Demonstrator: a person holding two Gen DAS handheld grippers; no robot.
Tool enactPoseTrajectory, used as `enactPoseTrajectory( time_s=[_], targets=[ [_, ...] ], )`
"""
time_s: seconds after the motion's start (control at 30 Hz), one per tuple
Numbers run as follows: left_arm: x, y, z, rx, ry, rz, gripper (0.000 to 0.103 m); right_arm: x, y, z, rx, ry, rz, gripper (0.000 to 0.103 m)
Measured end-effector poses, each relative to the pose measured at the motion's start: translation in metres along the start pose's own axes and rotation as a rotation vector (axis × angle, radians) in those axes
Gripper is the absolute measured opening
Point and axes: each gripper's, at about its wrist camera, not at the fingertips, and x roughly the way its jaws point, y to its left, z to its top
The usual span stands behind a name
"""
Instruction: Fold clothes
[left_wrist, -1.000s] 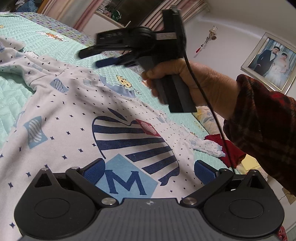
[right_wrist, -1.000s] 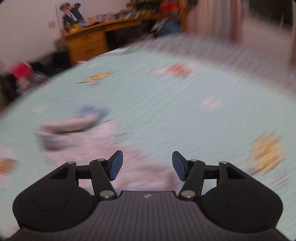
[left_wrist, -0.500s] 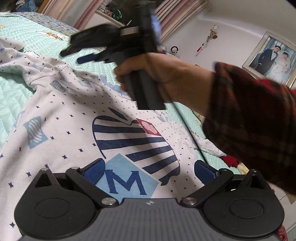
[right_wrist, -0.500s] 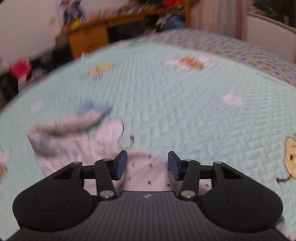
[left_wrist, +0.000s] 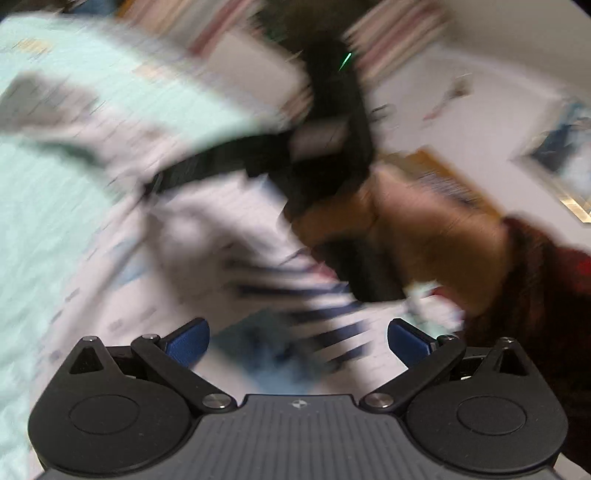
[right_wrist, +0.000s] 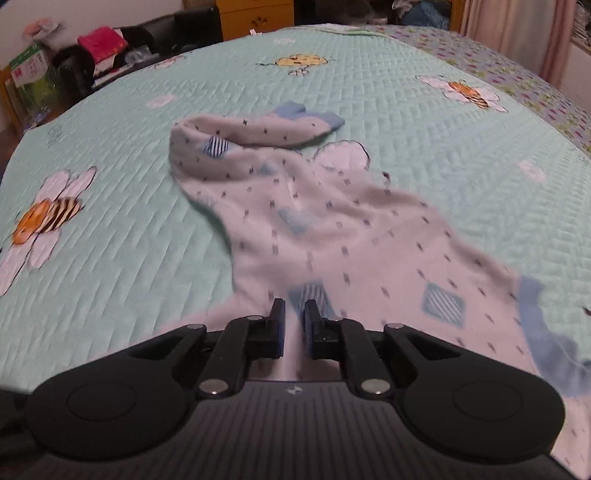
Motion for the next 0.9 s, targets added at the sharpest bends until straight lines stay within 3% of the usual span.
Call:
enactPoseTrajectory(
  time_s=[0.1,0.27,0.47,0.6,0.73,0.9],
  targets=[
    [0.000,-0.004,-0.005,0.039,-0.019,0.009,0.102,0.014,-0.001,0.014,0.013,-0.021,0.000,0.004],
    [0.006,-0.019,-0.012,0.158,-0.005,0.075,0.102,0.012,-0.013,0.017,0.105,-0.078,0.034,0.004],
    [0.005,-0.016,-0.012,0.136,-0.009,0.059,0.102,-0.032,-0.006,0.009,0.140,-0.207,0.074,0.015],
    [0.005,-0.014,-0.012,0.123,-0.011,0.055,0.102,-0.050,0.009,-0.002,0.079,-0.168,0.090,0.016],
    [0.005,-0.013,-0.013,0.111,-0.013,0.051,0.102,-0.014,0.018,-0.007,0.000,-0.027,0.041,0.016],
    [0.007,-0.017,-0.013,0.124,-0.016,0.062,0.102,0.014,0.012,0.009,0.060,-0.089,0.043,0.013]
  ],
)
